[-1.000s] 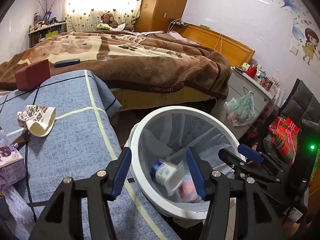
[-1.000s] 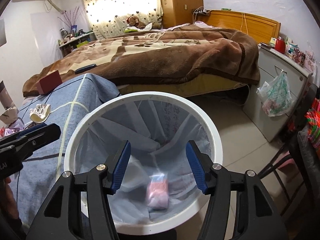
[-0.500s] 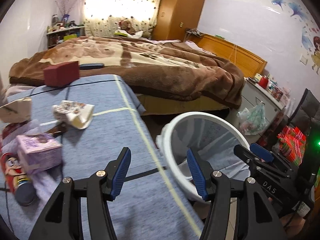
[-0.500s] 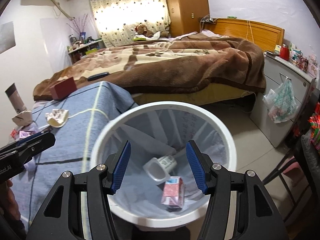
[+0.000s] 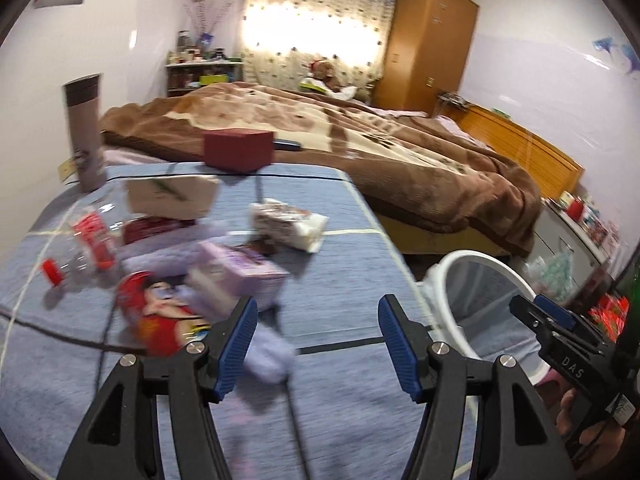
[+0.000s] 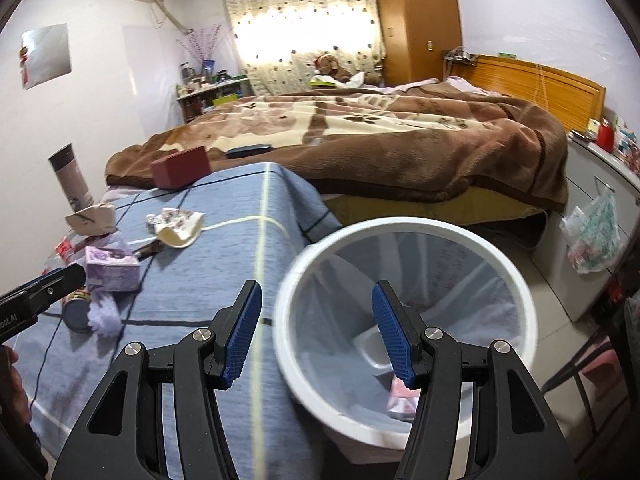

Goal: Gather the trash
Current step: 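Grasp the red milk can with the left tool while the right tool grasps the white foam net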

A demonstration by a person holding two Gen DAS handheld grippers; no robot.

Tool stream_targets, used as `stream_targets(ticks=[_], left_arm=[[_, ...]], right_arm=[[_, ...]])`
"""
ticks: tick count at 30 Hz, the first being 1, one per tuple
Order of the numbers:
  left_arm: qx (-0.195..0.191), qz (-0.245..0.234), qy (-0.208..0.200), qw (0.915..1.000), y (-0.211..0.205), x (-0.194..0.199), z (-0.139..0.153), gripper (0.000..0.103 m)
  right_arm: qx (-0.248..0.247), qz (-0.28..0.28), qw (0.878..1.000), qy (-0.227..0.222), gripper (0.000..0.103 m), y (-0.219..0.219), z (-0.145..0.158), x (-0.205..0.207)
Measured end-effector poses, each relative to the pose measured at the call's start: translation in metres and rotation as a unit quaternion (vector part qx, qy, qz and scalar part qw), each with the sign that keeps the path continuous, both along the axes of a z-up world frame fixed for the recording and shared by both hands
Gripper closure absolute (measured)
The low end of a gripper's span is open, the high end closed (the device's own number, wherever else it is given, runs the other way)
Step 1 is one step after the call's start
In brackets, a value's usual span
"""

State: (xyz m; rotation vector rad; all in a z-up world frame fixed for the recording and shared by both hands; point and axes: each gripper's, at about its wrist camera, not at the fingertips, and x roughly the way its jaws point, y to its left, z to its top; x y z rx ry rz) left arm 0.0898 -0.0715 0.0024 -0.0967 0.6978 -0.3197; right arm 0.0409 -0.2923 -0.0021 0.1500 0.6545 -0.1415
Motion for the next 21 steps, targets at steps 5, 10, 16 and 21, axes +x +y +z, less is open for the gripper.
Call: stream_targets(ticks=[5, 10, 16, 21], left_arm=[[0.002, 0.039, 0.003, 0.9992, 0.035, -0.003, -0.004, 0.037], [0.005, 0.072, 0.014, 0.9973, 0.069, -0.001, -0.011, 0.036], [-0.013, 0.084, 0.039, 0.9956, 0.091, 0.005, -0.025, 0.032], [-0.047, 0.081, 0.061, 0.9937, 0.100, 0.014, -0.032, 0.032]], right_arm=[[-0.002, 0.030, 1.000, -0.001, 0.044, 0.025, -0.001, 0.009], [-0.005, 0.064, 0.998, 0.003, 0.044, 0.051, -0.003, 0.020], [-0.005, 0.113, 0.993, 0.014, 0.044, 0.085, -0.006, 0.034], [0.007, 0.136, 0.990, 0.029, 0.044, 0.103, -0.010, 0.041]])
